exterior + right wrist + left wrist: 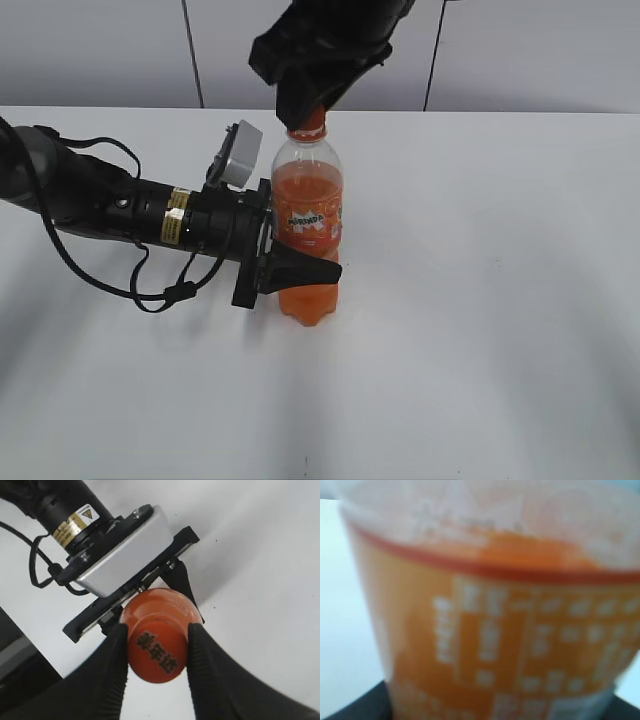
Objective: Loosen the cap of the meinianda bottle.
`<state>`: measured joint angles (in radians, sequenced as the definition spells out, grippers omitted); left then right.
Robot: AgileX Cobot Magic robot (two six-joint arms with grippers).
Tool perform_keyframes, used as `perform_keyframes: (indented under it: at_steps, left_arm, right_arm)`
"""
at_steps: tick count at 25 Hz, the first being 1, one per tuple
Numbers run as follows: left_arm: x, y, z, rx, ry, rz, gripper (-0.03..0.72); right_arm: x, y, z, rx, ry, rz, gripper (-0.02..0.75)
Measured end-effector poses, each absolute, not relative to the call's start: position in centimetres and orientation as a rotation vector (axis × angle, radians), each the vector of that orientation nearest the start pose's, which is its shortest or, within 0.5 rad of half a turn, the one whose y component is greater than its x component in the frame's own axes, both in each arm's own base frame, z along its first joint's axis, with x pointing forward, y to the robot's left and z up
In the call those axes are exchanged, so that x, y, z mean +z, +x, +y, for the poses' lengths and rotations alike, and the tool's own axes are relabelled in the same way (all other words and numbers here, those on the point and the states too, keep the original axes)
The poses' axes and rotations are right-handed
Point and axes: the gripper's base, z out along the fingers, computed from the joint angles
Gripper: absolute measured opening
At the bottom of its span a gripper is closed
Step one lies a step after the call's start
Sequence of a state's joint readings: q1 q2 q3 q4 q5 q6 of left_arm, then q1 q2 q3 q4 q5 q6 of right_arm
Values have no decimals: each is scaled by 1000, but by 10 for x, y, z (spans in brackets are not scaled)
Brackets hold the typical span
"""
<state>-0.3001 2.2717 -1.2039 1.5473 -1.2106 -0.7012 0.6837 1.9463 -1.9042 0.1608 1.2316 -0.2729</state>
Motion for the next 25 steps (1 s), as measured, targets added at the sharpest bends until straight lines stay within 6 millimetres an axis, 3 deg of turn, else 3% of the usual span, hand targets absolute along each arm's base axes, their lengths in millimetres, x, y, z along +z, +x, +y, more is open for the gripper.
perform_keyframes:
  at_steps: [16, 25]
  left_arm:
    - [92, 345, -195, -1161, 1458, 1431, 412]
    - [92, 345, -195, -1161, 1460, 1427, 412]
  right_arm:
    - [322, 317, 280, 226, -1874, 1999, 271]
    - [322, 316, 280, 203, -1974, 1893, 271]
